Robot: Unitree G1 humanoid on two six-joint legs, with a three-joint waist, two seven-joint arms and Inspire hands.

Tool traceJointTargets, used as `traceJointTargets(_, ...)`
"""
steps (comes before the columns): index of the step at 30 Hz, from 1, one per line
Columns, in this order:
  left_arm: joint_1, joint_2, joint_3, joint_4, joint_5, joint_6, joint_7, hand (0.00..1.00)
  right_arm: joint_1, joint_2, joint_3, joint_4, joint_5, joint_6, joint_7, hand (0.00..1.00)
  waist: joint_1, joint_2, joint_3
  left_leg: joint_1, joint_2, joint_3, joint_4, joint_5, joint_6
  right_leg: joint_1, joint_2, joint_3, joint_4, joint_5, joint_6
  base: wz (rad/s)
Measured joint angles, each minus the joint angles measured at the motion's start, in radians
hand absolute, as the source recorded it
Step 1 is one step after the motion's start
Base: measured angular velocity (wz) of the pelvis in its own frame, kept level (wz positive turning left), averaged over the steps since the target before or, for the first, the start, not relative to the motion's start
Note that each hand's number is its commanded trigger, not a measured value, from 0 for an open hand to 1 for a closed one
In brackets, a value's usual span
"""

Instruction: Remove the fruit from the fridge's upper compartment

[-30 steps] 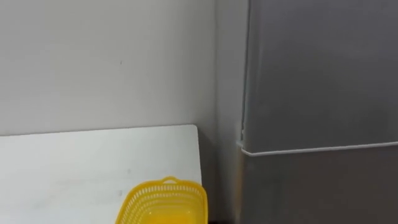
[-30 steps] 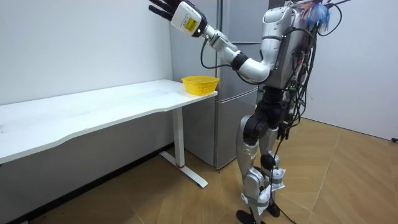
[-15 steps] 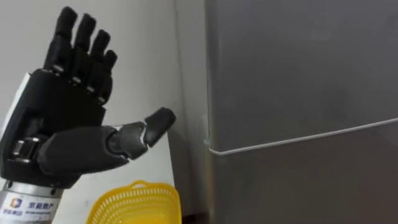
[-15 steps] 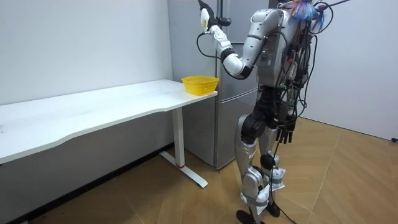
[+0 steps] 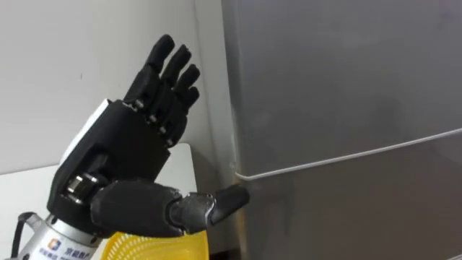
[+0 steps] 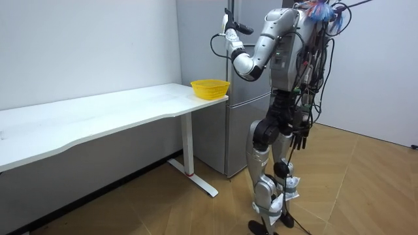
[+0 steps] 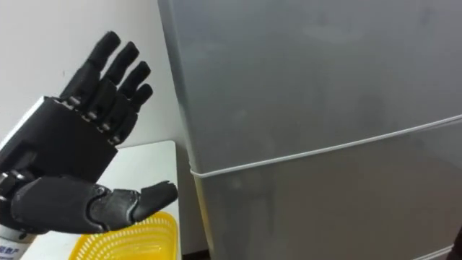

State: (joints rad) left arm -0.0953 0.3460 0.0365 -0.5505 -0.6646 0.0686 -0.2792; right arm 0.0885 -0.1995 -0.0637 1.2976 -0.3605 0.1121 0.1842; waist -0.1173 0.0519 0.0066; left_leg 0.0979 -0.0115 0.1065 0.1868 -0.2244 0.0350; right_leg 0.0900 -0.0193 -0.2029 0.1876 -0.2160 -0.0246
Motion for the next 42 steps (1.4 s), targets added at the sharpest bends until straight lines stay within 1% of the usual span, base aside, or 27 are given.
traceJointTargets(4, 0.000, 0.000, -0.005, 0.000, 0.003, 0.014, -0.021, 0.00, 0.000, 0.000, 0.000, 0.013, 0.001, 0.001, -0.003, 0.00, 0.000, 0.000, -0.0001, 0.000, 0.000, 0.000, 0.000, 0.000, 0.000, 0.000, 0.000, -0.001, 0.000, 0.000, 0.000, 0.00)
traceJointTargets(6, 0.000, 0.000, -0.009, 0.000, 0.003, 0.016, -0.030, 0.00, 0.000, 0.000, 0.000, 0.014, 0.002, 0.011, -0.010, 0.00, -0.001, 0.001, -0.0005, 0.000, 0.000, 0.000, 0.000, 0.000, 0.000, 0.001, 0.000, -0.001, 0.000, 0.000, 0.000, 0.00)
traceJointTargets(13, 0.000, -0.001, -0.029, 0.000, 0.005, 0.017, -0.038, 0.00, -0.002, 0.000, 0.002, 0.017, 0.006, 0.011, -0.031, 0.00, -0.001, 0.006, -0.0020, 0.002, 0.000, 0.001, 0.000, 0.000, 0.000, 0.001, 0.000, 0.000, 0.001, 0.000, -0.001, 0.00)
traceJointTargets(18, 0.000, -0.002, -0.043, 0.000, 0.006, 0.017, -0.038, 0.00, -0.014, 0.000, 0.004, 0.023, 0.006, 0.011, -0.031, 0.00, -0.003, 0.016, 0.0024, 0.002, 0.001, 0.001, 0.000, 0.000, 0.000, -0.002, 0.001, 0.001, 0.001, 0.001, -0.001, 0.00)
traceJointTargets(20, 0.000, -0.003, -0.043, 0.000, 0.007, 0.018, -0.038, 0.00, -0.016, 0.000, 0.004, 0.024, 0.006, 0.011, -0.031, 0.00, -0.004, 0.016, 0.0030, 0.003, 0.001, 0.001, 0.000, 0.000, 0.000, -0.005, 0.001, 0.002, 0.000, 0.001, -0.001, 0.00)
traceJointTargets(25, 0.000, -0.003, -0.044, 0.003, 0.007, 0.018, -0.046, 0.00, -0.021, 0.000, 0.005, 0.032, 0.012, 0.011, -0.031, 0.00, -0.009, 0.015, 0.0039, 0.003, 0.001, 0.001, 0.000, 0.000, 0.000, -0.004, 0.001, 0.002, 0.000, 0.001, -0.001, 0.00)
traceJointTargets(28, 0.000, -0.003, -0.048, 0.024, 0.007, 0.020, -0.061, 0.00, -0.021, 0.000, 0.006, 0.032, 0.025, 0.012, -0.032, 0.00, -0.013, 0.013, 0.0050, 0.003, 0.001, 0.003, 0.000, 0.000, 0.000, -0.003, 0.001, 0.002, 0.001, 0.001, -0.001, 0.00)
traceJointTargets(33, 0.000, -0.003, -0.049, 0.036, 0.009, 0.036, -0.077, 0.00, -0.021, 0.000, 0.010, 0.032, 0.039, 0.012, -0.038, 0.00, -0.014, 0.009, 0.0073, 0.002, 0.001, 0.005, 0.000, 0.000, 0.000, -0.004, 0.001, 0.003, 0.000, 0.001, -0.001, 0.00)
traceJointTargets(40, 0.000, -0.003, -0.049, 0.039, 0.014, 0.036, -0.087, 0.00, -0.022, 0.000, 0.025, 0.031, 0.039, 0.012, -0.039, 0.00, -0.014, 0.009, 0.0070, 0.002, 0.001, 0.004, 0.000, 0.000, 0.000, -0.004, 0.001, 0.003, -0.001, 0.001, -0.001, 0.00)
traceJointTargets(42, 0.000, -0.003, -0.049, 0.039, 0.034, 0.037, -0.094, 0.01, -0.022, 0.000, 0.025, 0.031, 0.039, 0.013, -0.035, 0.00, -0.015, 0.009, 0.0068, 0.002, 0.001, 0.003, 0.001, 0.000, 0.000, -0.003, 0.001, 0.002, -0.001, 0.001, -0.001, 0.00)
